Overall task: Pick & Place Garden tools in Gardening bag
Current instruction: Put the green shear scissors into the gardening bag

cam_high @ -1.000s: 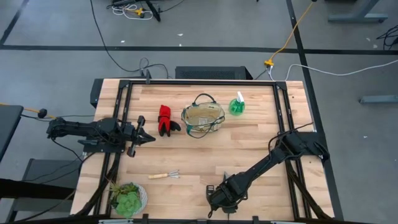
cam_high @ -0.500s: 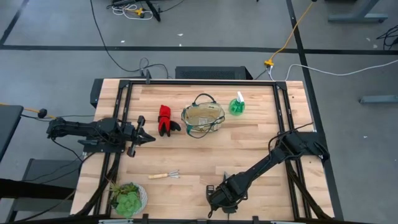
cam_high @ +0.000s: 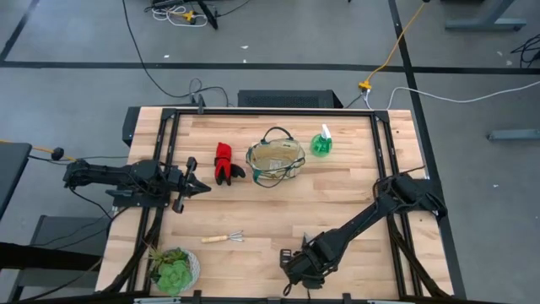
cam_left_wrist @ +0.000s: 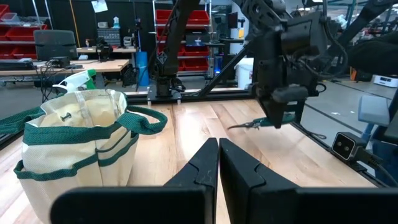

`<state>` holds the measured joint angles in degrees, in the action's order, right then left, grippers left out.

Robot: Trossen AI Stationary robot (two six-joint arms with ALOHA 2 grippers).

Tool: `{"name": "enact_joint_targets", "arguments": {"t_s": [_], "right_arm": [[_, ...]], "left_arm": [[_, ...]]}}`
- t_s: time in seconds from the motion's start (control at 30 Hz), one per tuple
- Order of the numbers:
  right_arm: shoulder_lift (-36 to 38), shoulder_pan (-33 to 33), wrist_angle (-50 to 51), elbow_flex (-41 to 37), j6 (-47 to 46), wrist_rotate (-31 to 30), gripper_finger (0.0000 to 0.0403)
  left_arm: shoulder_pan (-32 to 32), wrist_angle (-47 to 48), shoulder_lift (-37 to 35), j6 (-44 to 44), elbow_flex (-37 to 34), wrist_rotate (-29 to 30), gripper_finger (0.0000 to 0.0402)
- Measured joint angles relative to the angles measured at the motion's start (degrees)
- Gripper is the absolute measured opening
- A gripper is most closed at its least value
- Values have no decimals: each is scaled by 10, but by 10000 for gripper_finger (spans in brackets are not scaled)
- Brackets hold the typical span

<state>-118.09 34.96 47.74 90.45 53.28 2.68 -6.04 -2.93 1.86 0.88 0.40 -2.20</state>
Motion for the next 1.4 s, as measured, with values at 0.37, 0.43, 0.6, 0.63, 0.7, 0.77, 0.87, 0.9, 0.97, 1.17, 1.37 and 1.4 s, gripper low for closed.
{"name": "enact_joint_targets", "arguments": {"t_s": [0.37, 0.43, 0.6, 0.63, 0.7, 0.77, 0.87, 0.9, 0.97, 1.17, 1.37, 1.4], "right_arm": [[19, 0, 12, 0, -6, -37, 51], [19, 0, 13, 0, -7, -37, 51], [19, 0, 10, 0, -19, -37, 51], [21, 0, 10, 0, -22, -37, 51], [28, -1, 8, 0, -33, -37, 51], [38, -2, 7, 0, -38, -40, 51], [53, -6, 7, 0, -57, -38, 51], [59, -9, 7, 0, -70, -39, 51], [75, -15, 4, 0, -104, -52, 51], [118, -37, -6, 0, -187, -98, 51], [147, -62, -15, 0, -248, -98, 51], [150, -66, -17, 0, -254, -98, 51]], "left_arm": [[0, 0, 0, 0, 0, 0, 21], [0, 0, 0, 0, 0, 0, 21], [0, 0, 0, 0, 0, 0, 21], [0, 0, 0, 0, 0, 0, 21], [0, 0, 0, 0, 0, 0, 21], [0, 0, 0, 0, 0, 0, 21], [0, 0, 0, 0, 0, 0, 21], [0, 0, 0, 0, 0, 0, 21], [0, 0, 0, 0, 0, 0, 21], [0, 0, 0, 0, 0, 0, 21], [0, 0, 0, 0, 0, 0, 21], [0, 0, 0, 0, 0, 0, 21]]}}
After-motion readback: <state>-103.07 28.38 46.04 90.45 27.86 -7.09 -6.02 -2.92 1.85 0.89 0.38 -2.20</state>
